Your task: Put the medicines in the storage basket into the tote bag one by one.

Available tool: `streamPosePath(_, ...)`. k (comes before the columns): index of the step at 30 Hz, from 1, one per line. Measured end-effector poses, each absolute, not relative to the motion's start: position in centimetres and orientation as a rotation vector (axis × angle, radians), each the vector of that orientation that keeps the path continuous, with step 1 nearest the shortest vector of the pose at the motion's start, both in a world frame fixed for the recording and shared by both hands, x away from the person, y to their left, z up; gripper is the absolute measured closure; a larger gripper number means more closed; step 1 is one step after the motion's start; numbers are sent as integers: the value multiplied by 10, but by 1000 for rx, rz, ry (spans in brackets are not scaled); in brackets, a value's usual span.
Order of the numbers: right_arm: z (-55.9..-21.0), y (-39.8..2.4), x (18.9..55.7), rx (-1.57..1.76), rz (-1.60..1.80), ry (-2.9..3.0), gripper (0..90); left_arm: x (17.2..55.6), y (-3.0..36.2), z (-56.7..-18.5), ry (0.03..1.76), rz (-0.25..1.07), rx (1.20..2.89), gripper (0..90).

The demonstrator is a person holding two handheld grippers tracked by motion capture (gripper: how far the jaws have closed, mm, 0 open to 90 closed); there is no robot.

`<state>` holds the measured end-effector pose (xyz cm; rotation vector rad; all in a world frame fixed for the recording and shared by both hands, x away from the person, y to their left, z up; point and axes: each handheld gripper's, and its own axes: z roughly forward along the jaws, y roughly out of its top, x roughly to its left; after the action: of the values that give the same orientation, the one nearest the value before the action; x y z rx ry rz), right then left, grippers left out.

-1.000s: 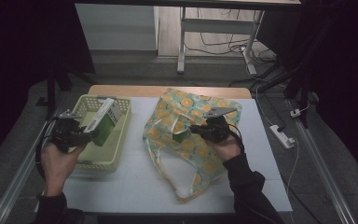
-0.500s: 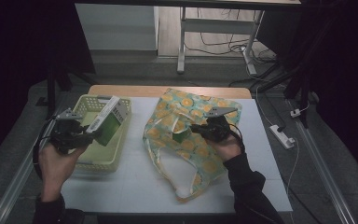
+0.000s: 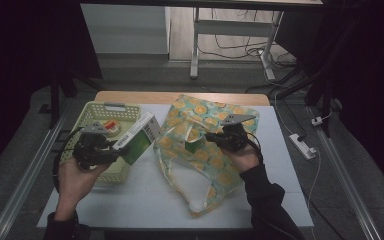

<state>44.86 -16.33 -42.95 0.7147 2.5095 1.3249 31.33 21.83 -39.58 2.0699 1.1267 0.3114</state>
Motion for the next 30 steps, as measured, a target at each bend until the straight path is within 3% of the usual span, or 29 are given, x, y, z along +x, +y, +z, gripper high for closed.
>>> streamPosePath(12,-429,-166,450,724,1328,2500,898,313,187,-403,1001,180,2135,623)
streamPosePath(30,-426,-164,447,711,1339,2487,898,327,136,-433,917,88,2221,622)
